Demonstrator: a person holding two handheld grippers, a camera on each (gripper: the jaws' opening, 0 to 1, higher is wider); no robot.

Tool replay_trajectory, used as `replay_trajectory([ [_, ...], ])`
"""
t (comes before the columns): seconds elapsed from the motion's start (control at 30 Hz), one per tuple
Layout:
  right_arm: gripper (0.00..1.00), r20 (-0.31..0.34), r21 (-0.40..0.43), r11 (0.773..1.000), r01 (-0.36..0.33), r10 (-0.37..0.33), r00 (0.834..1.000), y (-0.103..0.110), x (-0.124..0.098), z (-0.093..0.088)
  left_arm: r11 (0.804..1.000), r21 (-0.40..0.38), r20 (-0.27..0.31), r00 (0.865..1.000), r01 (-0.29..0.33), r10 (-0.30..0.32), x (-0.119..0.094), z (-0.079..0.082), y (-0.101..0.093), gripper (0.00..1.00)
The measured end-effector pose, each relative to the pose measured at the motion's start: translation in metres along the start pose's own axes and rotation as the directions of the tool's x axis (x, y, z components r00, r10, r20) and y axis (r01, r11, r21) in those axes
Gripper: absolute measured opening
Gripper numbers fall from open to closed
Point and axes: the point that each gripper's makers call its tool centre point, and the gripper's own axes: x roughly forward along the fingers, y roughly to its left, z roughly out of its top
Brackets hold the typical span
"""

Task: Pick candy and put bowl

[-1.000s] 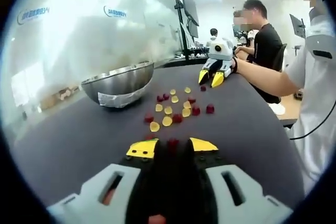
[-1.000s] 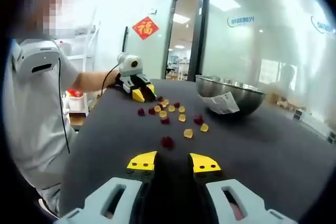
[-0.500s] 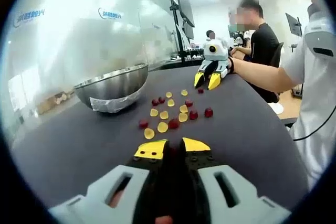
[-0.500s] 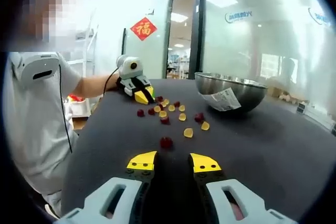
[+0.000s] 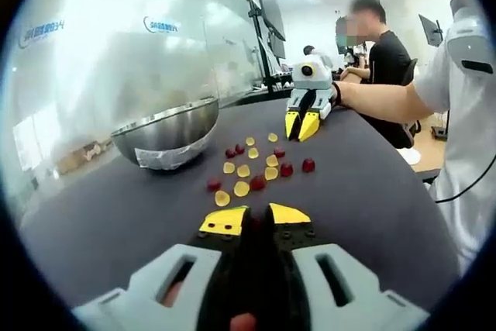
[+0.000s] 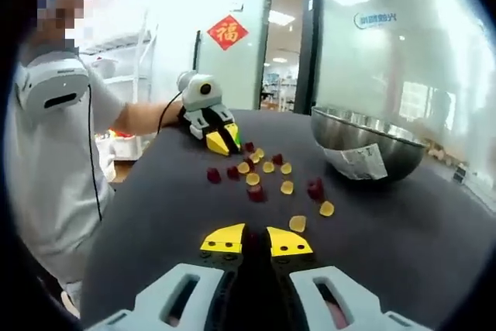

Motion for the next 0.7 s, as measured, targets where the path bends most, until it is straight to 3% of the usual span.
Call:
replay_trajectory([
  [0.13, 0.04, 0.001, -0.001, 1.000, 0.015, -0.015, 1.000, -0.002, -0.001, 0.000, 1.000, 0.004, 0.000, 1.000, 0.001, -0.001, 0.000, 0.000, -0.001, 0.04],
  [0.33, 0.04, 0.004, -0.003, 1.000, 0.028, -0.028, 1.000, -0.005, -0.004, 0.000, 0.997, 0.078, 0.000, 1.000, -0.023, 0.023, 0.000, 0.003, 0.000, 0.03],
  [0.43, 0.04, 0.061, -0.001, 1.000, 0.008, -0.007, 0.998, -0.003, -0.004, 0.017, 0.994, 0.094, 0.004, 0.999, -0.054, 0.054, 0.000, 0.007, 0.007, 0.03],
  [0.57, 0.04, 0.125, -0.050, 0.998, 0.028, -0.022, 0.992, -0.012, -0.004, 0.049, 0.993, 0.101, 0.077, 0.995, -0.064, 0.057, 0.001, 0.039, 0.014, 0.03],
  [0.7, 0.04, 0.186, -0.103, 0.989, 0.104, -0.083, 0.979, -0.040, -0.003, 0.083, 0.983, 0.147, 0.149, 0.985, -0.108, 0.086, 0.012, 0.080, 0.037, 0.03],
])
